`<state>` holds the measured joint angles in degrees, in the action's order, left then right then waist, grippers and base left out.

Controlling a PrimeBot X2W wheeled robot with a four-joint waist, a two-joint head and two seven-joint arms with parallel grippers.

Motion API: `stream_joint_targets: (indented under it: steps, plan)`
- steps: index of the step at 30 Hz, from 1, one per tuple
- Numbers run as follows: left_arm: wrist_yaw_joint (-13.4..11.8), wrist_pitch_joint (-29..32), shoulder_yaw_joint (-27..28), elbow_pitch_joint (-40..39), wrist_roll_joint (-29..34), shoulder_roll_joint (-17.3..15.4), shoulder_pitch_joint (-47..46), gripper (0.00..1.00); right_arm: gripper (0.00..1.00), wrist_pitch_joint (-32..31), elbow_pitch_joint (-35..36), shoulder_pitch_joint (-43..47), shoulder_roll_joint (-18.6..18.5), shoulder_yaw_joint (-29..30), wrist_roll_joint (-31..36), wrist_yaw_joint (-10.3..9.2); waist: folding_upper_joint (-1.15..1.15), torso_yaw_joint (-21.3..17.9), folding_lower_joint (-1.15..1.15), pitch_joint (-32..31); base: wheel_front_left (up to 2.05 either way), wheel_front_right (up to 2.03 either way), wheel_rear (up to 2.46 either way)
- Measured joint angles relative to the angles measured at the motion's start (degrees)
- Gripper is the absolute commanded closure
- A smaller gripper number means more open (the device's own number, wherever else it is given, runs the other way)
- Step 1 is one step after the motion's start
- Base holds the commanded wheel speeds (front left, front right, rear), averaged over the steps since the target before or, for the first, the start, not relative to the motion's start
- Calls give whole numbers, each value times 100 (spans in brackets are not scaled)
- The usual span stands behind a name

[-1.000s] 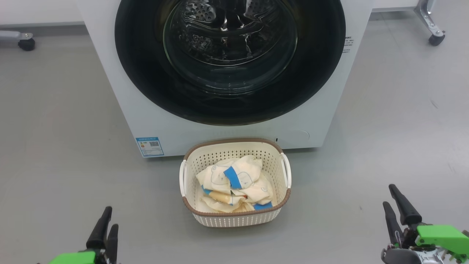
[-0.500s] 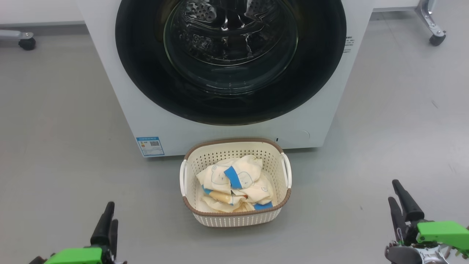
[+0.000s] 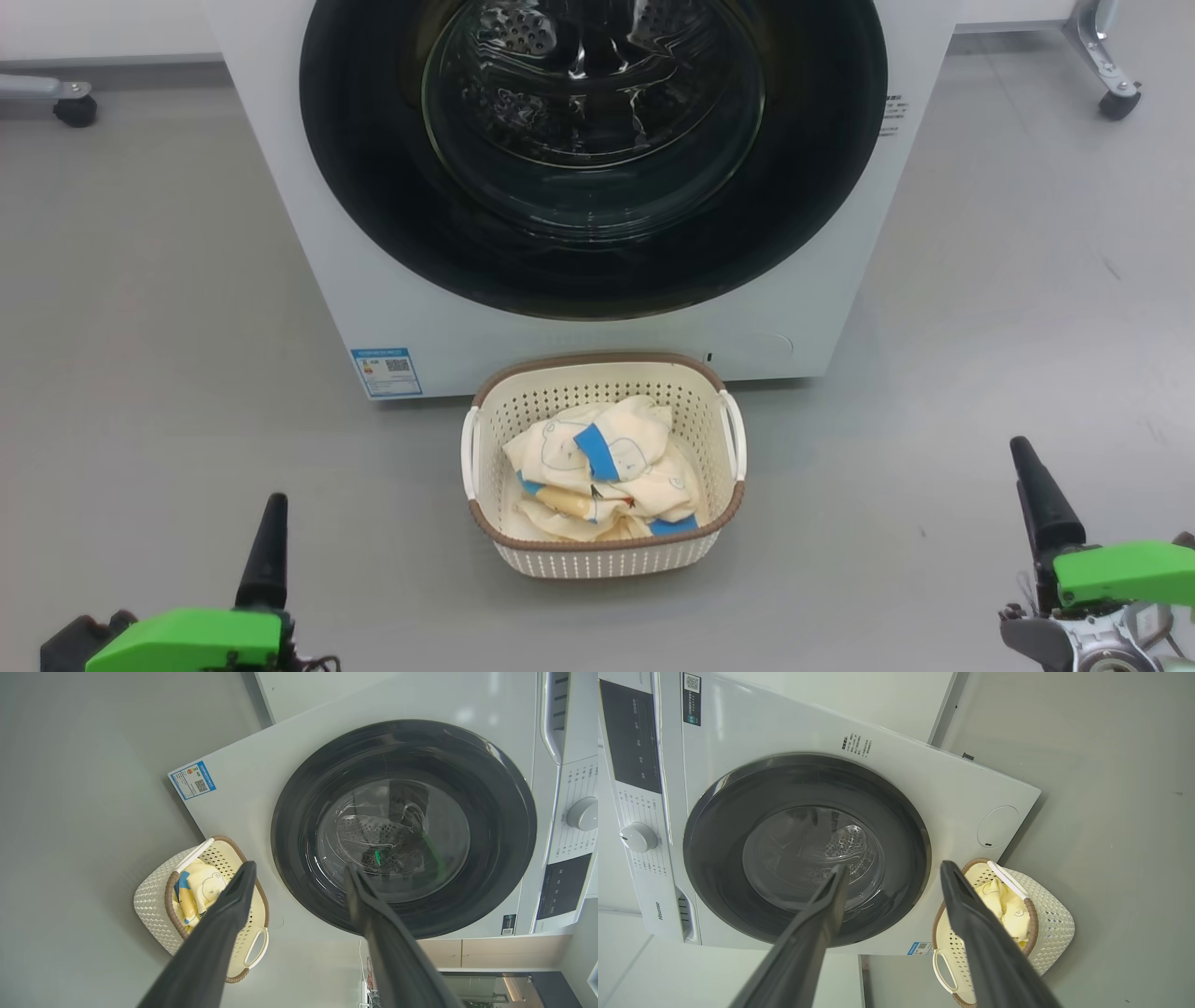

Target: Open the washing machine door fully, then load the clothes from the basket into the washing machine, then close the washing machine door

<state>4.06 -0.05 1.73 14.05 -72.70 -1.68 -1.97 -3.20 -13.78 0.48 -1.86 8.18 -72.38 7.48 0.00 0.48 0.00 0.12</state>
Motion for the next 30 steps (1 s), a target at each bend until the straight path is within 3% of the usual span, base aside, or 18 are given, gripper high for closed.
stream_joint_targets:
  steps: [16,30]
  plan:
    - [-214,-255,-318,-132,1847,-116,1,0,0,240,114,-1,-146,-121,1777,0,0,19,0,-32,0,0,0]
    - [-372,-457,-604,-82,2934,-226,4,0,0,269,153,-1,-156,-249,2883,0,0,32,0,-72,0,0,0]
